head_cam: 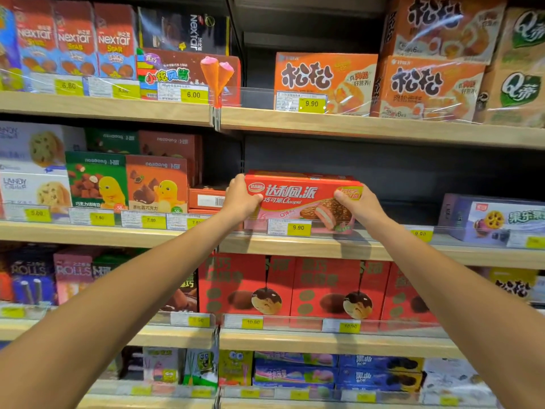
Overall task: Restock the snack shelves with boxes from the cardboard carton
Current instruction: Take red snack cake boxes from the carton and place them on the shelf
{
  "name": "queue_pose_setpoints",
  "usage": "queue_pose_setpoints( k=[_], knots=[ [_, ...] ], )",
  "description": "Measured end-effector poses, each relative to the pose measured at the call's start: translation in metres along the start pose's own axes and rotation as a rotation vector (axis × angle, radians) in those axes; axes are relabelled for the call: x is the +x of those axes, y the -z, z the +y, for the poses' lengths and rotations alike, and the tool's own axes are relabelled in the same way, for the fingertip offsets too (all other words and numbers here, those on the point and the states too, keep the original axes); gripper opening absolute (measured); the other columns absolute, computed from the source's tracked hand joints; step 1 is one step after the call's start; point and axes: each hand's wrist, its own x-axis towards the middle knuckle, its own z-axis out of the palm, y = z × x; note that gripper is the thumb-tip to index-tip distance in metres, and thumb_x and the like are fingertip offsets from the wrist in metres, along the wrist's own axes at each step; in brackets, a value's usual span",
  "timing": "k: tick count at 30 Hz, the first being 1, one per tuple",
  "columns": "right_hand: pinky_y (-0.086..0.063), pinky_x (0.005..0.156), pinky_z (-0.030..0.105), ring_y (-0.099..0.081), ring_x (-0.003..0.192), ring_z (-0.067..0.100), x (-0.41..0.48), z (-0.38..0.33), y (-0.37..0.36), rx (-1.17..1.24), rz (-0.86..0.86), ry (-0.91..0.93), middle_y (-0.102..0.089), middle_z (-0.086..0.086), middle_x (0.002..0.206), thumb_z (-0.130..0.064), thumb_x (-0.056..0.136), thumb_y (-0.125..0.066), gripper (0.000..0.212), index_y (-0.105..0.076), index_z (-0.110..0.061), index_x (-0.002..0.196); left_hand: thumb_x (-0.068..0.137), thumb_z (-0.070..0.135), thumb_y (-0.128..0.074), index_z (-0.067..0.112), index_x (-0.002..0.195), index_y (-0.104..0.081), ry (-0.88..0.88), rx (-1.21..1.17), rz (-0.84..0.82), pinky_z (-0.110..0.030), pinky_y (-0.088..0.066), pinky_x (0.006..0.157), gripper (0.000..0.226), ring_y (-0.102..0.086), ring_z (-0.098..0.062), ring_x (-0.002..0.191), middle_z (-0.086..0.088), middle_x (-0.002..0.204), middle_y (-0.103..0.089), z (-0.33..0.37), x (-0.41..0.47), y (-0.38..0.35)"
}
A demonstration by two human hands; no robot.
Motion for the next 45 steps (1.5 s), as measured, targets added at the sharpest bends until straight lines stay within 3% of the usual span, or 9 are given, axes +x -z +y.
queue_pose_setpoints(
  k=[9, 17, 25, 27, 32, 35, 38, 41, 45],
  knots=[
    [-0.039, 0.079, 0.033, -0.052, 0.104, 0.021, 0.008, 0.004, -0.006, -0.11, -0.071, -0.217, -0.051, 0.006, 0.118, -0.031, 0.094, -0.056, 0.062, -0.021, -0.008, 0.141, 0.09, 0.009, -0.057, 0.011, 0.149, -0.015, 0.061, 0.028, -0.077, -0.043, -0.045, 0.103, 0.073, -0.041, -0.028, 0.132, -0.013, 0.147, -0.034, 0.003, -0.005, 0.002],
    [-0.043, 0.06, 0.028, -0.061, 0.089, 0.019, -0.011, -0.004, -0.006, -0.131, -0.102, -0.157, -0.064, 0.009, 0.105, -0.013, 0.088, -0.054, 0.031, -0.053, -0.005, 0.118, 0.087, 0.003, -0.057, 0.007, 0.126, -0.044, 0.066, -0.032, -0.111, -0.035, -0.054, 0.085, 0.041, -0.058, -0.026, 0.111, -0.012, 0.126, -0.053, 0.009, -0.022, 0.013],
    [-0.038, 0.086, 0.027, -0.053, 0.104, 0.016, -0.073, -0.011, -0.012, -0.119, -0.087, -0.032, -0.058, -0.002, 0.109, -0.015, 0.088, -0.06, 0.036, -0.051, -0.017, 0.123, 0.081, 0.01, -0.059, 0.009, 0.127, -0.049, 0.047, 0.002, -0.27, -0.032, -0.047, 0.096, 0.048, -0.055, -0.026, 0.116, -0.01, 0.125, -0.056, -0.002, -0.062, 0.014],
    [-0.04, 0.078, 0.027, -0.052, 0.1, 0.016, -0.09, -0.011, -0.018, -0.157, -0.105, 0.0, -0.057, 0.0, 0.11, -0.024, 0.093, -0.056, 0.035, -0.05, -0.018, 0.127, 0.086, 0.009, -0.056, 0.009, 0.136, -0.043, 0.055, 0.036, -0.326, -0.026, -0.045, 0.081, 0.051, -0.055, -0.022, 0.107, -0.008, 0.122, -0.054, -0.006, -0.078, 0.013],
    [-0.036, 0.055, 0.025, -0.046, 0.072, 0.017, -0.121, 0.007, -0.037, -0.229, -0.16, 0.012, -0.053, 0.001, 0.091, -0.005, 0.088, -0.045, 0.044, -0.048, -0.027, 0.126, 0.09, 0.013, -0.056, 0.007, 0.137, -0.042, 0.054, -0.006, -0.358, -0.022, -0.04, 0.087, 0.05, -0.051, -0.022, 0.115, -0.011, 0.134, -0.051, -0.018, -0.117, 0.002],
    [-0.044, 0.074, 0.028, -0.058, 0.09, 0.02, -0.141, 0.023, -0.053, -0.22, -0.174, -0.053, -0.06, 0.006, 0.103, -0.009, 0.088, -0.05, 0.035, -0.052, -0.015, 0.122, 0.089, 0.012, -0.057, 0.019, 0.113, -0.054, 0.095, -0.031, -0.404, -0.019, -0.04, 0.074, 0.025, -0.053, -0.015, 0.095, -0.002, 0.107, -0.054, -0.033, -0.141, -0.006],
    [-0.036, 0.098, 0.025, -0.049, 0.127, 0.023, -0.165, 0.045, -0.066, -0.291, -0.255, -0.158, -0.051, 0.012, 0.138, -0.012, 0.091, -0.051, 0.051, -0.04, -0.005, 0.14, 0.09, 0.013, -0.056, 0.011, 0.127, -0.051, 0.135, -0.023, -0.458, -0.021, -0.036, 0.082, 0.037, -0.046, -0.011, 0.101, 0.003, 0.11, -0.046, -0.053, -0.162, -0.013],
    [-0.037, 0.098, 0.026, -0.051, 0.122, 0.019, -0.193, 0.07, -0.075, -0.346, -0.335, -0.194, -0.054, 0.007, 0.133, -0.013, 0.091, -0.05, 0.045, -0.046, -0.005, 0.136, 0.09, 0.011, -0.057, 0.011, 0.116, -0.056, 0.195, -0.029, -0.492, -0.013, -0.037, 0.077, 0.026, -0.045, -0.014, 0.104, -0.003, 0.112, -0.047, -0.075, -0.186, -0.022],
    [-0.046, 0.081, 0.038, -0.056, 0.1, 0.033, -0.235, 0.108, -0.088, -0.365, -0.476, -0.336, -0.053, 0.023, 0.131, -0.012, 0.096, -0.047, 0.039, -0.046, 0.002, 0.132, 0.094, 0.009, -0.052, 0.003, 0.144, -0.03, 0.362, -0.088, -0.572, -0.015, -0.04, 0.063, 0.055, -0.054, -0.015, 0.091, -0.001, 0.118, -0.055, -0.11, -0.23, -0.037]
  ],
)
